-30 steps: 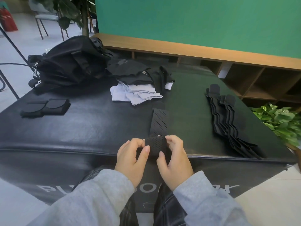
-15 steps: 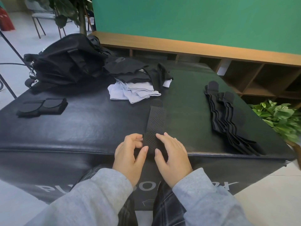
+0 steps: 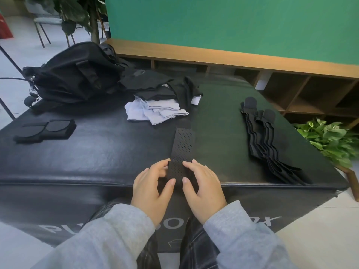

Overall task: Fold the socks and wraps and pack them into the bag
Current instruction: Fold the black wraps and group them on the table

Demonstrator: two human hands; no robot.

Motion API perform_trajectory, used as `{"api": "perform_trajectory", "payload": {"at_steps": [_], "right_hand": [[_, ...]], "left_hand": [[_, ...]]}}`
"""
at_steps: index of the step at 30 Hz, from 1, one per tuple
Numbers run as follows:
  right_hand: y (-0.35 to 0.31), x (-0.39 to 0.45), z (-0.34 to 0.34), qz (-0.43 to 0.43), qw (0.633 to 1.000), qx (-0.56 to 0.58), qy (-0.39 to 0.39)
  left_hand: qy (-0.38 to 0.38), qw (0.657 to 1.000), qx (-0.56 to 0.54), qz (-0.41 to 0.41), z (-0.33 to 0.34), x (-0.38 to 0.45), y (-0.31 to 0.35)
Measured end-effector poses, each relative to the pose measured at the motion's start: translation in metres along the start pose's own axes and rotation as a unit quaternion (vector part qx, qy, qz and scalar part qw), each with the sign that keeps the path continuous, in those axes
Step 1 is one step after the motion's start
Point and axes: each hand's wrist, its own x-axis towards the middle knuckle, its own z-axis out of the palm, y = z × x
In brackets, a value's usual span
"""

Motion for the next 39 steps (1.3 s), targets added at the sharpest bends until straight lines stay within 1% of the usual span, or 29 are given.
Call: {"api": "perform_trajectory", "payload": {"at_steps": [5,8,13,16,18,22,32,37,39], "right_hand": [[0.001,0.0,0.0,-0.005,1.0,0.001,0.0],[0.002,-0.001,0.002,-0.02,1.0,-0.016,-0.001],[0.004,-0.002,0.003,-0.044,0.996,-0.074,0.001],[0.005,-0.003,0.005,-0.042,0.996,-0.078,0.004],[0.005,-0.003,0.006,-0.041,0.996,-0.079,0.02],[0.006,-0.002,0.006,-0.04,0.997,-0.056,0.044],[0.004,0.0,0.004,-0.033,0.999,-0.003,0.037],[0.005,-0.002,0.004,-0.024,0.999,0.01,0.036],[0.005,-0.002,0.004,-0.031,0.998,0.015,0.049]], "left_hand": [[-0.012,1.0,0.012,-0.003,0.0,-0.003,-0.001],[-0.024,0.999,0.028,-0.006,0.001,-0.001,-0.004],[-0.028,0.995,0.082,0.04,0.006,0.0,-0.016],[-0.021,0.994,0.094,0.052,0.008,0.0,-0.019],[-0.01,0.993,0.099,0.069,0.009,0.001,-0.018],[0.004,0.993,0.088,0.079,0.009,0.001,-0.018],[-0.017,0.988,0.115,0.104,0.008,0.0,-0.018],[-0.003,0.989,0.104,0.108,0.009,0.001,-0.018],[0.002,0.989,0.1,0.105,0.009,0.001,-0.019]]}}
